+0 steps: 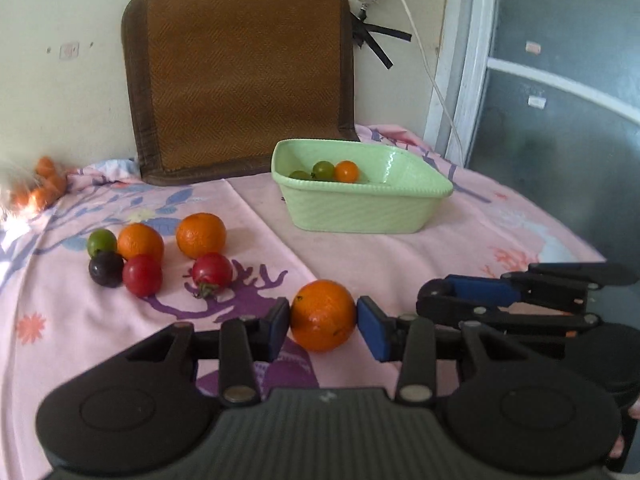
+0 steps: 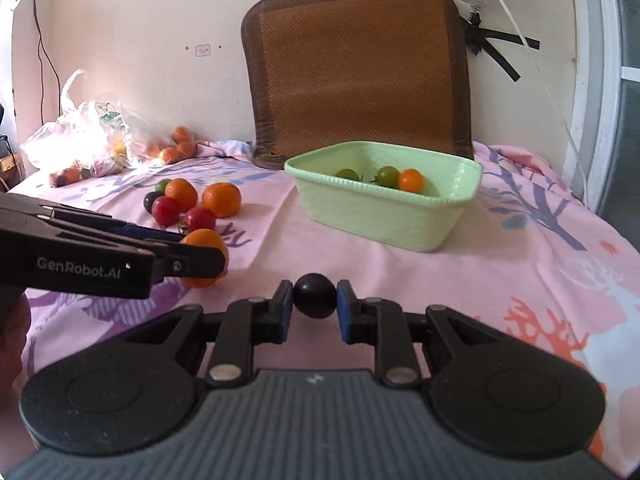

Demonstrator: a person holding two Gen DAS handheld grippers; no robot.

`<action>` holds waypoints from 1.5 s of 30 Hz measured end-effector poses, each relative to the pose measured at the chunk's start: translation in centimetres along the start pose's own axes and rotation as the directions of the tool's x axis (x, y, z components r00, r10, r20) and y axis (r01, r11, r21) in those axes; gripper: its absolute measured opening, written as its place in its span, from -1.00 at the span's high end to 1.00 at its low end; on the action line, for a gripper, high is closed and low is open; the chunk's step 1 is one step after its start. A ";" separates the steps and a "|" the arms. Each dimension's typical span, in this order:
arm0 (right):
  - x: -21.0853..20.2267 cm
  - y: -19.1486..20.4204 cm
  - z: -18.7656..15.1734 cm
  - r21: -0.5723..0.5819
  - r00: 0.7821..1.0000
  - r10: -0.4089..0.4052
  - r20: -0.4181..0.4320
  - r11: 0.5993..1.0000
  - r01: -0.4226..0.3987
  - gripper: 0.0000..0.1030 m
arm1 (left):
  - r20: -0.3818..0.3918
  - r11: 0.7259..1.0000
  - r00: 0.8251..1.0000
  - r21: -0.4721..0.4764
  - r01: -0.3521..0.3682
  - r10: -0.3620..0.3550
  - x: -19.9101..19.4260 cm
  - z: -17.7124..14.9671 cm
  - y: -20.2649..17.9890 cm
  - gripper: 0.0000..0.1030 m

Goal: Organize fruits
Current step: 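Carry the orange and dark tomato into the green basket and open both tools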

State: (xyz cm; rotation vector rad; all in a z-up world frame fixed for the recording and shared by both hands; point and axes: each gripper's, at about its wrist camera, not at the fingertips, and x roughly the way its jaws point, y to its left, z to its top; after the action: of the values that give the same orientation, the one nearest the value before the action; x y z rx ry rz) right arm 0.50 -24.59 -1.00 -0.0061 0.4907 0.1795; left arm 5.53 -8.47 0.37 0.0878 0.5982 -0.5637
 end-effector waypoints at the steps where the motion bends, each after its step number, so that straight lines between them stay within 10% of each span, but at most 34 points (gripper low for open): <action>1: 0.1 -0.1 -0.1 -0.001 1.000 0.001 -0.006 1.000 -0.001 0.45 | -0.006 1.000 1.000 0.008 -0.010 0.010 0.0 0.0 -0.2 0.26; 25: -0.3 -1.3 -0.8 0.061 0.999 0.035 0.039 0.997 -0.037 0.49 | 0.047 1.000 0.999 0.003 0.021 -0.021 0.7 3.2 -0.3 0.28; 33: -0.2 -5.6 2.6 0.191 0.969 -0.115 0.220 0.979 0.073 0.49 | 0.129 0.998 0.989 -0.004 0.070 -0.069 4.7 9.3 -1.2 0.28; 45: 4.1 -7.7 3.7 0.190 0.969 -0.147 0.198 0.976 0.109 0.38 | 0.050 0.993 0.994 -0.063 0.096 -0.093 10.1 10.6 -1.3 0.05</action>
State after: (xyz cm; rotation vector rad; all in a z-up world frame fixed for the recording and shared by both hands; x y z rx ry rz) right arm 7.14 -31.27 0.04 0.1539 0.2912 0.0075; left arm 17.11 -16.91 3.58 -0.0152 0.5762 -0.6355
